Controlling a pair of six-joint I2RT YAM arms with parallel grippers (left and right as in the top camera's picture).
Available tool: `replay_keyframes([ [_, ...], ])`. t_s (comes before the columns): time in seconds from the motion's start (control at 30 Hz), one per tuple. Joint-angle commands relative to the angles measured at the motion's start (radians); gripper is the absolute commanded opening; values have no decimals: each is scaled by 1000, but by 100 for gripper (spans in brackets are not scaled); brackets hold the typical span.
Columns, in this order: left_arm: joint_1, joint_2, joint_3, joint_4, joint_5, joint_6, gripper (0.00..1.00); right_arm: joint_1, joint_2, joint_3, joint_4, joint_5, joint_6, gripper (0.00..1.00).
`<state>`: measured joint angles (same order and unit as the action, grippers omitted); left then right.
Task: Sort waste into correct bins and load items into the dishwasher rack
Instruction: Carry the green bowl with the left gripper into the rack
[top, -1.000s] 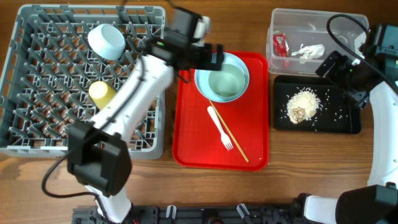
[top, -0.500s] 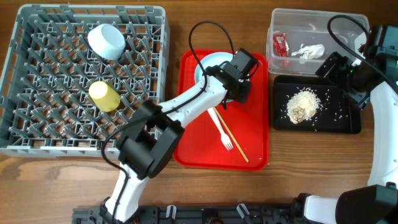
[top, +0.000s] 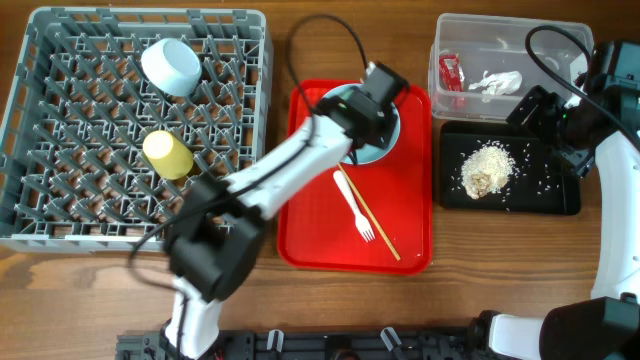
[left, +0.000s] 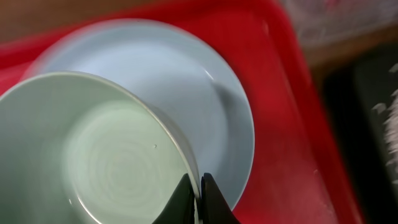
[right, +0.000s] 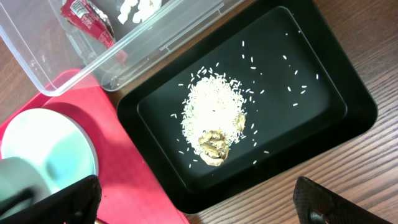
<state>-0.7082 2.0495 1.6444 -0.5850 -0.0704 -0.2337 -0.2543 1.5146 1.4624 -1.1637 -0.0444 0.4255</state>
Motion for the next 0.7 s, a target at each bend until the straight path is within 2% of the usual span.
replay_keyframes([
  [0.0,141,-208,5,1,119,-5,4,-2,-6,5,-1,-8,-7,100],
  [0.13,338,-264,5,1,419,-5,4,-2,-6,5,-1,-8,-7,100],
  [0.2,470,-258,5,2,625,-5,4,-2,-6,5,-2,-8,-7,100],
  [0.33,662,-224,5,2,895,-5,4,-2,-6,5,-3,-8,-7,100],
  [0.5,819,-154,5,-2,1114,-9,4,-2,-6,5,-4,-8,-7,100],
  [0.67,906,-66,5,-14,1255,-10,4,-2,-6,5,-4,-9,-6,100],
])
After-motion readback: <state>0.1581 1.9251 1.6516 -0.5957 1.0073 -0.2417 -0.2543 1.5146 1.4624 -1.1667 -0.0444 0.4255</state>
